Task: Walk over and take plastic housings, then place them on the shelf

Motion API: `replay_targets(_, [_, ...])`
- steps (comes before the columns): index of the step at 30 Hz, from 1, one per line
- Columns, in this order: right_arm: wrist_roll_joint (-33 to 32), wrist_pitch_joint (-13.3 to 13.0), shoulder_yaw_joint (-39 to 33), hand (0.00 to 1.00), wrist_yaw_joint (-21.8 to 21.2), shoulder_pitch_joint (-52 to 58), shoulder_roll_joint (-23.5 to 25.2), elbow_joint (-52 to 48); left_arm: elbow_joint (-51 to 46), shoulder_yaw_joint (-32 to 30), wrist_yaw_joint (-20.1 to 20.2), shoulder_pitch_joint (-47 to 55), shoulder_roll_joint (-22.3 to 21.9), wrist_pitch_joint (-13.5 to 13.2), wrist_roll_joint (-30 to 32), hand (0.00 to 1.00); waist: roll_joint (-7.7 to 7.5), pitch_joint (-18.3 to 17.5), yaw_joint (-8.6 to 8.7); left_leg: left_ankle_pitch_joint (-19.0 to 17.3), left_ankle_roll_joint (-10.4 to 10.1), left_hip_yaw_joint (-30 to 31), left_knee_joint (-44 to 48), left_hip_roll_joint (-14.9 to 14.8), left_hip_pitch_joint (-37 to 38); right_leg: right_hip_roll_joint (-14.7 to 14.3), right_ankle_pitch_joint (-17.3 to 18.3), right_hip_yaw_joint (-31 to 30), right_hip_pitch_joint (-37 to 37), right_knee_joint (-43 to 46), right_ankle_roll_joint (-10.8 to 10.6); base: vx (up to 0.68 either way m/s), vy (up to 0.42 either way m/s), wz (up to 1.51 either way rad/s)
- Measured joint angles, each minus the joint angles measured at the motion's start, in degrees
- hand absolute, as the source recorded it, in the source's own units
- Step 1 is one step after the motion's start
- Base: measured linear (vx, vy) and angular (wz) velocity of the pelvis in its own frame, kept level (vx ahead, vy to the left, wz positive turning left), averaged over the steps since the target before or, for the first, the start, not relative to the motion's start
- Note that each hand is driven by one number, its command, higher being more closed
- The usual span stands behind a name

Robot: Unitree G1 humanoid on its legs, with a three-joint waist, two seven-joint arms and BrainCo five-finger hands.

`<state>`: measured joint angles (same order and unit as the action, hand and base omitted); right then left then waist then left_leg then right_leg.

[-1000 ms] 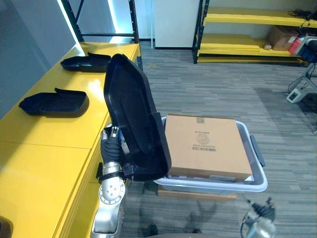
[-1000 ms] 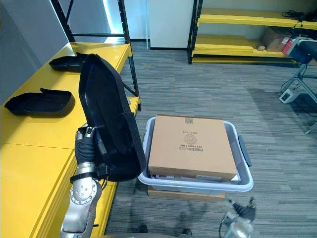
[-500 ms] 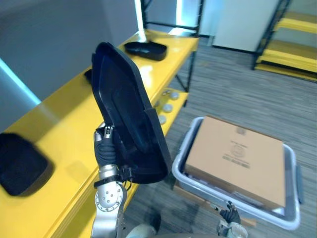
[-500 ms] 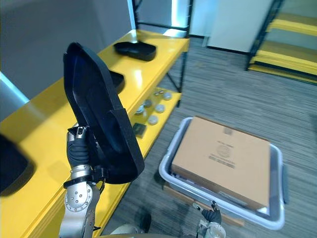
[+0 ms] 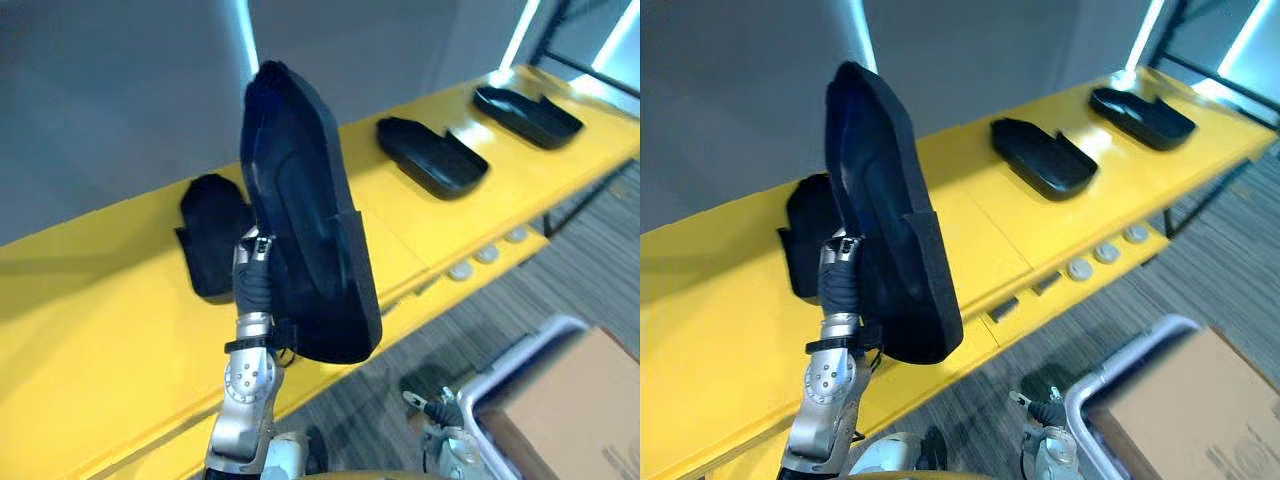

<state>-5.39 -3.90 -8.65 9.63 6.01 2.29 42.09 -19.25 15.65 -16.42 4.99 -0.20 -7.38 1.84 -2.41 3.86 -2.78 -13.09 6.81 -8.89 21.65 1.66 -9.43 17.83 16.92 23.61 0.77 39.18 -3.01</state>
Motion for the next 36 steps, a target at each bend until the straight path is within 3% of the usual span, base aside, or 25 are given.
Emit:
replay_targets(3, [0.0, 0.0, -0.5, 0.0, 0.1, 0.4, -0.1, 0.1, 2.7, 1.4, -0.2, -2.5, 0.0, 0.0, 0.1, 1.0, 0.01, 0.0, 0.87, 0.6, -1.1, 6.4, -0.9, 1.5, 2.9, -4.8, 2.8, -6.9, 4.5, -2.6, -0.6, 0.19, -0.04, 1.18])
replay_targets(5, [-0.1, 0.0, -0.5, 0.0, 0.1, 0.9, 0.1, 0.7, 3.1, 1.7, -0.4, -2.1, -0.1, -0.3, 0.5, 1.0, -0.57, -0.3, 1.51, 0.8, -2.7, 9.9, -0.6, 2.3, 4.4, -7.1, 1.1, -10.2, 6.9, -8.7, -1.1, 0.17, -0.104, 1.38])
replay_targets(6, [-0.2, 0.0, -0.5, 0.0, 0.1, 1.2, 0.0, 0.7, 3.0, 1.6, -0.4, -1.8, 0.0, -0.5, 0.8, 1.0, -1.23, -0.7, 1.69, 0.7, -2.9, 10.5, -0.5, 2.8, 4.5, -6.6, -2.5, -10.1, 6.9, -11.8, -0.5, 0.16, -0.154, 1.19])
replay_targets(7, [-0.3, 0.0, -0.7, 0.0, 0.1, 1.4, 0.1, 0.8, 2.8, 1.4, -0.4, -1.1, 0.0, -0.7, 1.1, 1.0, -2.24, -1.0, 1.84, -0.2, -4.2, 10.9, 0.3, 3.6, 4.8, -5.5, -5.5, -9.2, 6.1, -14.4, -1.4, 0.17, -0.2, 0.83])
replay_targets(8, [-0.3, 0.0, -1.6, 0.0, 0.2, 1.7, -0.2, 0.7, 2.3, 1.2, -0.3, 0.3, -0.3, -0.7, 1.3, 1.0, -1.17, -1.5, 1.13, -0.6, -5.1, 11.4, 0.7, 2.3, 4.5, -6.6, -5.7, -7.3, 4.3, -16.6, -1.1, 0.17, -0.239, 0.65])
replay_targets(11, [-0.6, -0.2, -2.1, 0.0, 0.2, 1.8, -0.5, 0.1, 0.1, -0.5, -0.2, 3.3, -0.9, -0.9, 1.6, 1.0, 0.02, -2.3, 0.2, -1.2, -6.1, 12.0, 1.1, 0.1, 3.3, -8.8, -6.2, -4.2, 2.4, -20.4, -0.3, 0.07, -0.158, 0.35])
replay_targets(17, [-0.8, -0.2, -2.1, 0.0, 0.1, 3.5, -0.1, 0.0, -1.3, -5.0, -0.2, 7.6, -1.3, -1.6, 1.6, 1.0, -0.45, -2.1, -1.0, -1.0, -6.2, 13.5, 0.5, -0.1, 2.9, -9.4, -6.5, -1.6, 0.2, -22.1, 0.1, -0.02, -0.058, 0.22])
replay_targets(20, [-0.8, -0.3, -2.2, 0.0, 0.1, 4.2, -0.2, 0.3, -3.6, -5.3, -0.3, 9.2, -1.3, -1.6, 1.5, 1.0, -0.69, -1.8, -0.91, 0.3, -8.1, 15.2, 0.8, 1.1, 0.5, -7.7, -6.5, 2.4, 0.3, -21.9, 0.0, -0.07, 0.004, 0.69])
replay_targets(21, [-0.8, -0.4, -2.2, 0.0, 0.1, 4.5, 0.1, 0.4, -4.9, -6.3, -0.2, 9.7, -1.3, -1.6, 1.5, 1.0, -0.75, -1.4, -1.1, -2.2, -8.7, 9.4, 1.3, -1.6, -0.3, -6.9, -6.5, 3.3, 0.5, -21.8, 0.1, -0.08, 0.029, 0.58])
replay_targets(22, [-0.8, -0.4, -2.0, 0.0, 0.1, 4.3, 0.2, 0.3, -5.5, -6.8, -0.2, 10.2, -1.3, -1.8, 1.5, 1.0, -1.19, -1.1, -1.18, -2.6, -8.8, 5.0, 2.8, -3.9, -1.0, -6.7, -6.6, 3.6, 0.5, -21.7, 0.1, -0.06, 0.038, 0.4])
replay_targets(24, [-0.8, -0.6, -2.0, 0.0, 0.2, 3.9, 0.1, 0.2, -5.8, -8.1, -0.2, 10.7, -1.9, -2.0, 1.1, 1.0, -0.66, -0.6, -1.07, -2.6, -8.7, -1.6, 8.9, -11.9, -2.5, -5.3, -6.6, 4.2, 0.0, -20.7, 0.0, -0.02, 0.087, 0.2])
replay_targets(26, [-0.7, -0.7, -2.1, 0.0, 0.2, 4.0, -0.4, 0.2, -5.8, -9.2, -0.3, 11.9, -2.8, -2.1, 0.9, 1.0, -0.91, -0.6, -0.94, -2.6, -8.7, -2.1, 11.7, -18.4, -1.6, -2.3, -7.3, 2.9, 0.1, -19.9, -1.7, -0.03, 0.258, -0.06])
replay_targets(27, [-0.7, -0.8, -2.1, 0.0, 0.2, 4.0, -0.6, 0.2, -5.8, -9.2, -0.3, 12.1, -2.8, -2.1, 0.6, 1.0, -0.92, -0.6, -0.88, -2.6, -8.7, -1.8, 11.4, -19.6, -1.4, -1.5, -7.4, 2.6, 0.4, -19.9, -2.2, -0.06, 0.377, -0.04])
replay_targets(29, [-0.6, -0.7, -2.1, 0.0, 0.2, 4.6, -1.6, 1.0, -5.6, -8.9, -0.4, 12.4, -3.0, -2.1, -0.2, 1.0, 0.06, -1.0, 0.84, -1.8, -7.9, 2.5, 4.9, -22.2, 0.6, 1.6, -8.8, 2.1, 0.6, -20.2, -6.5, -0.04, 0.612, 0.25])
replay_targets(30, [-0.5, -0.7, -2.3, 0.0, 0.2, 5.0, -2.5, 1.7, -5.5, -8.5, -0.6, 12.3, -2.9, -2.1, -0.3, 1.0, 1.13, -1.8, 1.63, -0.1, -14.9, 3.3, 1.5, -22.1, 1.6, 2.6, -9.9, 2.4, 0.7, -20.5, -8.9, 0.02, 0.556, 0.37])
replay_targets(31, [-0.4, -0.2, -2.3, 0.0, 0.2, 4.9, -2.0, 3.1, -5.0, -8.7, -1.0, 12.3, -2.1, -2.1, -0.3, 1.0, -0.25, -1.6, 2.01, 0.2, -17.8, 3.2, 1.6, -19.7, 1.4, 4.6, -10.6, 1.6, 0.5, -21.8, -9.3, 0.06, 0.54, 0.26])
replay_targets(32, [-0.2, 0.1, -2.2, 0.0, 0.1, 5.4, -0.4, 4.3, -4.3, -9.0, -1.8, 12.3, -1.0, -2.0, -0.8, 1.0, -2.76, -2.4, 2.01, -0.2, -17.4, 2.6, 2.8, -16.4, 0.2, 6.2, -13.7, -0.3, 0.2, -25.7, -7.0, 0.07, 0.515, 0.13])
replay_targets(33, [0.0, 0.2, -1.7, 0.0, 0.0, 5.3, -0.4, 4.7, -4.2, -9.1, -2.1, 12.2, -1.0, -2.0, -1.2, 1.0, -3.23, -2.5, 1.89, -0.8, -16.9, 2.6, 4.2, -15.7, -0.7, 6.5, -15.8, -0.4, 0.0, -27.2, -6.2, 0.08, 0.517, 0.01])
replay_targets(34, [0.6, 0.3, -1.7, 0.0, 0.0, 4.8, -0.4, 4.7, -4.2, -9.1, -2.6, 11.9, -1.0, -2.0, -1.4, 1.0, -3.5, -2.3, 1.63, -1.9, -15.9, 2.5, 8.0, -14.7, -2.6, 7.3, -20.9, -0.3, -0.5, -29.2, -5.5, 0.04, 0.501, -0.12])
replay_targets(35, [1.3, 0.3, -1.7, 0.0, 0.1, 4.5, -0.4, 4.5, -4.1, -9.0, -2.6, 11.9, -0.3, -2.0, -1.4, 1.0, -3.21, -2.1, 1.6, -2.7, -14.7, 2.0, 10.5, -14.1, -2.9, 7.7, -24.7, -0.2, -0.5, -29.3, -3.0, 0.02, 0.498, -0.16])
replay_targets(36, [1.6, 0.3, -1.5, 0.0, 0.1, 4.3, -0.3, 4.3, -4.0, -8.9, -2.6, 11.8, 0.1, -2.0, -1.4, 1.0, -3.04, -1.9, 1.62, -2.9, -14.3, 1.7, 10.9, -13.9, -2.7, 7.9, -25.9, -0.2, -0.5, -29.0, -1.5, 0.0, 0.535, -0.21])
